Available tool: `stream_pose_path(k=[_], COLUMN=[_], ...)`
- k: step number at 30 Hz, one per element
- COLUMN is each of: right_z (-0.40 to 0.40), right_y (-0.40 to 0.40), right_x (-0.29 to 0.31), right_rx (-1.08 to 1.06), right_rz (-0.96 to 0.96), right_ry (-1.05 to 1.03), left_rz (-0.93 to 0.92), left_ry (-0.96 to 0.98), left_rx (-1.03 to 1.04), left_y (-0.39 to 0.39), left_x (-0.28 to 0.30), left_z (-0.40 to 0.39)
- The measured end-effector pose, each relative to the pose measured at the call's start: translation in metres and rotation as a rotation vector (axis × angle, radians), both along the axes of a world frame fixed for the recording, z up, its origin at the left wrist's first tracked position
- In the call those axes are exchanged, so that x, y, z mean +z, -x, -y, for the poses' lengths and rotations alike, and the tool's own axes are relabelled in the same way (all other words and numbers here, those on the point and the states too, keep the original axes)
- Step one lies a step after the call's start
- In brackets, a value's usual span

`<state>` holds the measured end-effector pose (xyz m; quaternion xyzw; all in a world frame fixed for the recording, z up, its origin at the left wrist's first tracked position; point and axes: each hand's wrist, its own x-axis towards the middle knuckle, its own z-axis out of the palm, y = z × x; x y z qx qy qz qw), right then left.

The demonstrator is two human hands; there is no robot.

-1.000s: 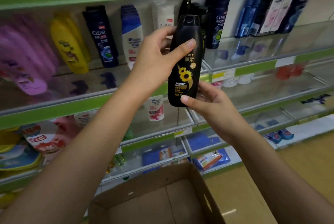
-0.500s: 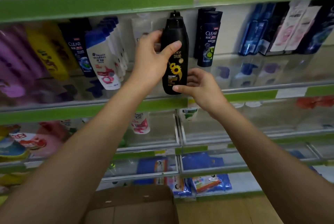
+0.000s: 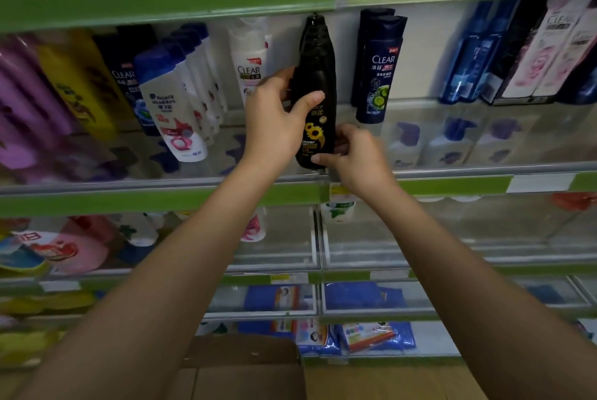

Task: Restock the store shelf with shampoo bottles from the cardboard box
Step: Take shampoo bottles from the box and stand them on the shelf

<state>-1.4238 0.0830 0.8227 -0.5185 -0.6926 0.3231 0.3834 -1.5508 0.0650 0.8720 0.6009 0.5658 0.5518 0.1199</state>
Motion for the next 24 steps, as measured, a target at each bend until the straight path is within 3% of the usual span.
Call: stream_pose_path(k=[24], right_z=[-0.014], right_y=[0.009], right_x=[0.002], right_rx=[-0.090], right_rz=[0.026], right_ry=[-0.018], left_rz=[0.010], left_ry=[0.018], left_rx=[0.028], left_y=[-0.003], left_x=[-0.008], left_z=[-0.026])
